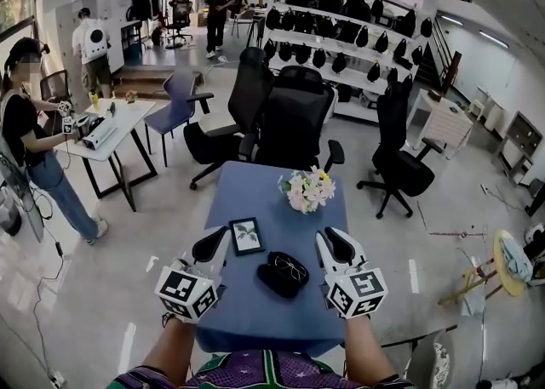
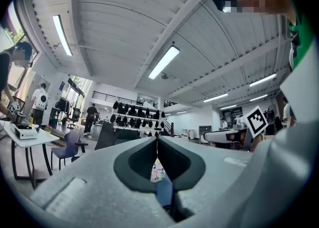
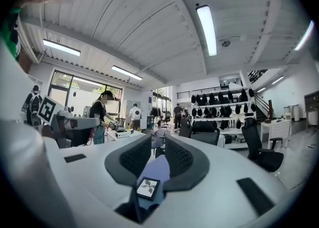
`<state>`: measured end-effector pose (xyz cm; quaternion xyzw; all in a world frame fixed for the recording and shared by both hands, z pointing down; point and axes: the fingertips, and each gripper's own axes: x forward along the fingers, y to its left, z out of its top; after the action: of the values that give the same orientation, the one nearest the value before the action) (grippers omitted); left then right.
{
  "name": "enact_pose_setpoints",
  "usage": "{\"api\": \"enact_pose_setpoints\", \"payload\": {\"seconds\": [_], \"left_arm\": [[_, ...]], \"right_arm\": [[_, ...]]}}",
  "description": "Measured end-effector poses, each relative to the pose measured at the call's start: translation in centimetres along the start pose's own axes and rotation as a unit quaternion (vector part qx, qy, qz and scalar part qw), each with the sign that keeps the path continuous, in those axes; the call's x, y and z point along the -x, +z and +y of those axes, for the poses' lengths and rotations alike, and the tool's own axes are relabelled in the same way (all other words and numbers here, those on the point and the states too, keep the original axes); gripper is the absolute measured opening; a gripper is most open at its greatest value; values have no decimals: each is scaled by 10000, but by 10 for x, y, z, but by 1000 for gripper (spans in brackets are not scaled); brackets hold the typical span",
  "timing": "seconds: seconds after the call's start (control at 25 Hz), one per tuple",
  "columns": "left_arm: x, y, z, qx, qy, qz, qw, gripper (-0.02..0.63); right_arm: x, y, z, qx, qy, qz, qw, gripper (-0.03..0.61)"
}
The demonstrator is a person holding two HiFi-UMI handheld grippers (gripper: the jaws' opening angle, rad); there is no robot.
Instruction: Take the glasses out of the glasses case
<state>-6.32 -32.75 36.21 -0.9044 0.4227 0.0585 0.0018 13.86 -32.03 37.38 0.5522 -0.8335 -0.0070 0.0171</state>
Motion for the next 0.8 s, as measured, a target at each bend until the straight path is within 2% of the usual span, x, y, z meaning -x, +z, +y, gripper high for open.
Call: {"api": "enact_pose_setpoints", "payload": {"seconds": [0.16,0.44,0.8], "left_arm": [[-9,-11,-10,51,-173,102,9998,17],[-19,-44,-25,27,-335,320,9989,17],[-21,-61,-35,173,-255,494,9983,17]], "right_arm": [[-9,-20,-3,-64,95,260,9996,75],[-23,-87,-4,-97,317,990,9945,75],[-30,-183,-7,-502,518,2042,9763,75]]}}
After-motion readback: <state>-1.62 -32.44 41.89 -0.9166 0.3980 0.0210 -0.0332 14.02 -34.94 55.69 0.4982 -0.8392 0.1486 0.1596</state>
